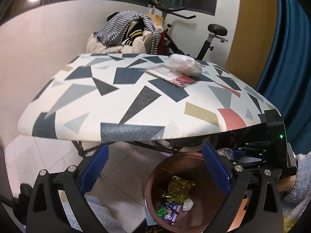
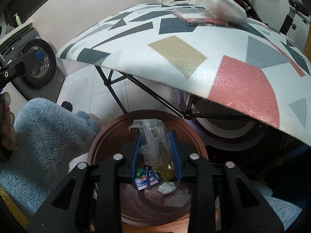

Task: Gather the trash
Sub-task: 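Lower the clear plastic bag into the bin and open the right tool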

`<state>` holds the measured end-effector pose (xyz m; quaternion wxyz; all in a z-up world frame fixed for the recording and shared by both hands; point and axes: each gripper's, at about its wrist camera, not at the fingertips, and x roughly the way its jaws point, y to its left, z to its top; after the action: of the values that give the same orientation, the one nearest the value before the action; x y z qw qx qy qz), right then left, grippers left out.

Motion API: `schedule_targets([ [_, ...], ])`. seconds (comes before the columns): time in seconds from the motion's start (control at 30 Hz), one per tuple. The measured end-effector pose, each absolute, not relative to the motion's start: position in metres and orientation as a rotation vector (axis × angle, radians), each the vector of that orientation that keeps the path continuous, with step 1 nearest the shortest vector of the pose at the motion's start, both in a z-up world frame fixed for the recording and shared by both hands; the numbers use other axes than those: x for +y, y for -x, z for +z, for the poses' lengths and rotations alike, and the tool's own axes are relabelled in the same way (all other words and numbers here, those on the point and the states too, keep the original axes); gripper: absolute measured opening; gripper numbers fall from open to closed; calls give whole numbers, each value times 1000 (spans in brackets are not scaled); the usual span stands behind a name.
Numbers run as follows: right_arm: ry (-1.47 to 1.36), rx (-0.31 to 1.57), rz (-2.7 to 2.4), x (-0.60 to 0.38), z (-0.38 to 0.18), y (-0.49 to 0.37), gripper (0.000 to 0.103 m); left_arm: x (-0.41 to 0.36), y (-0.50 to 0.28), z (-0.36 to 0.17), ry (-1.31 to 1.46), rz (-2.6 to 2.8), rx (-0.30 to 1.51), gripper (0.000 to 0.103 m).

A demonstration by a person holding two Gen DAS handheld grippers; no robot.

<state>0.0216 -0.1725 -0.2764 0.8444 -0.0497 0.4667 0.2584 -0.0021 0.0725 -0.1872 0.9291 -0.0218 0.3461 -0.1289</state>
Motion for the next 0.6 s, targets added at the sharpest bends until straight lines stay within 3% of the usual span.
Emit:
schedule_targets([
  [0.4, 109, 995, 517, -172, -279, -21, 35, 67, -5, -198, 42, -252, 742, 94],
  [0.47, 103, 993, 514, -173, -279, -22, 41, 64, -4, -199, 30, -254, 743, 94],
  [0.6, 93, 972, 499, -176, -276, -21, 81, 62, -5, -201, 20, -250, 751, 94],
])
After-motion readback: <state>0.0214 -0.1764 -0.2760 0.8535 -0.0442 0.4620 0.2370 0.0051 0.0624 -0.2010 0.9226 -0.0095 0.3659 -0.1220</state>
